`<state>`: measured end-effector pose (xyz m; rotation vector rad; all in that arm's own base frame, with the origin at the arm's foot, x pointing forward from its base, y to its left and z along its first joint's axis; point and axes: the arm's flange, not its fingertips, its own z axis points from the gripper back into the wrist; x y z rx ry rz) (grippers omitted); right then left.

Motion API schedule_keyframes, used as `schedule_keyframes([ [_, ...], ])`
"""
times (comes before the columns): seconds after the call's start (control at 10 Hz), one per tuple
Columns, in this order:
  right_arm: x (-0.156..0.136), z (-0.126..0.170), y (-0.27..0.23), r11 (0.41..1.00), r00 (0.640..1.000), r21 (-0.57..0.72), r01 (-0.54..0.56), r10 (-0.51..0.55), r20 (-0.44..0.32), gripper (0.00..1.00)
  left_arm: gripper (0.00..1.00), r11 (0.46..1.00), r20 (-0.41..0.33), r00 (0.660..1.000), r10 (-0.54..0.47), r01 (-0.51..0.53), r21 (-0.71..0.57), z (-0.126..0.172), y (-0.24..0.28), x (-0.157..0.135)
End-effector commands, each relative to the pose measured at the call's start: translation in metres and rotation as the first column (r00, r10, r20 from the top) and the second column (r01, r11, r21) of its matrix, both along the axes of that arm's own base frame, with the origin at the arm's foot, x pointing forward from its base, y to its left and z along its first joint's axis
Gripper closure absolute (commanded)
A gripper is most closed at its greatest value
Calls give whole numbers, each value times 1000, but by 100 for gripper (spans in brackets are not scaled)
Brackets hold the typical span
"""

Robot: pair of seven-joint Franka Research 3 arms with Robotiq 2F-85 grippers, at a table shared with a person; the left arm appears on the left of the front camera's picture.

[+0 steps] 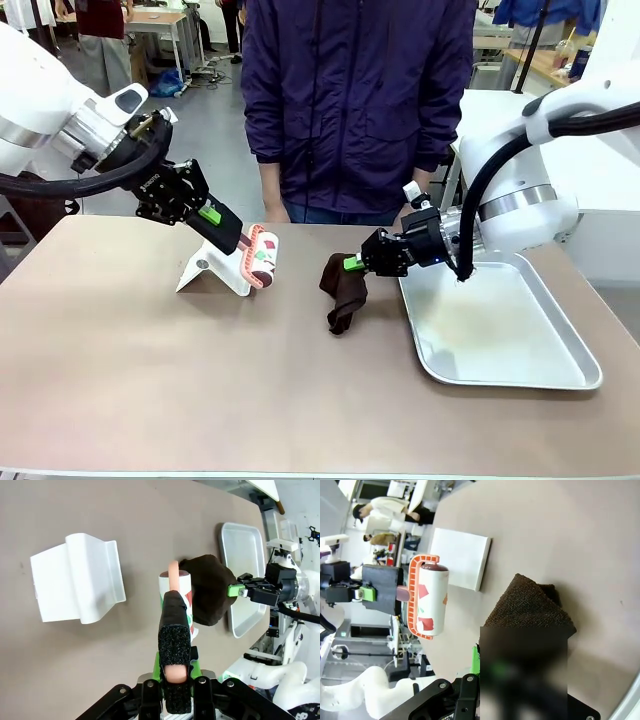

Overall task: Clean the surface of the table.
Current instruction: Return the Lint Roller and towel to their original positions.

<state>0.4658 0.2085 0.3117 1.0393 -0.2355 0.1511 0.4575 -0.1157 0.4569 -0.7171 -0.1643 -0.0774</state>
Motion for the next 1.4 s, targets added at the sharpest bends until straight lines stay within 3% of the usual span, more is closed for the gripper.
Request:
schedule_keyframes([
  [0.0, -3, 3, -1, 1000, 1000, 1, 2, -2, 16, 90, 78, 1000, 2, 1000, 4, -4, -7, 1, 2, -5],
  [0.3, 0, 0, -1, 1000, 1000, 0, 1, -1, 0, 90, 78, 1000, 39, 999, -23, 24, -4, -5, -6, 9],
  [0.4, 2, -5, 0, 1000, 1000, -12, 15, -16, -23, 90, 78, 999, 40, 999, 14, -16, 31, -8, -9, 17],
  [1.0, 4, -17, -5, 980, 999, -198, 32, -38, -24, 90, 78, 985, -35, 995, 90, -84, 153, -20, -17, 56],
  [1.3, 6, -19, -4, 980, 999, -199, 23, -29, -26, 90, 78, 974, -42, 990, 137, -127, 187, -24, -12, 62],
])
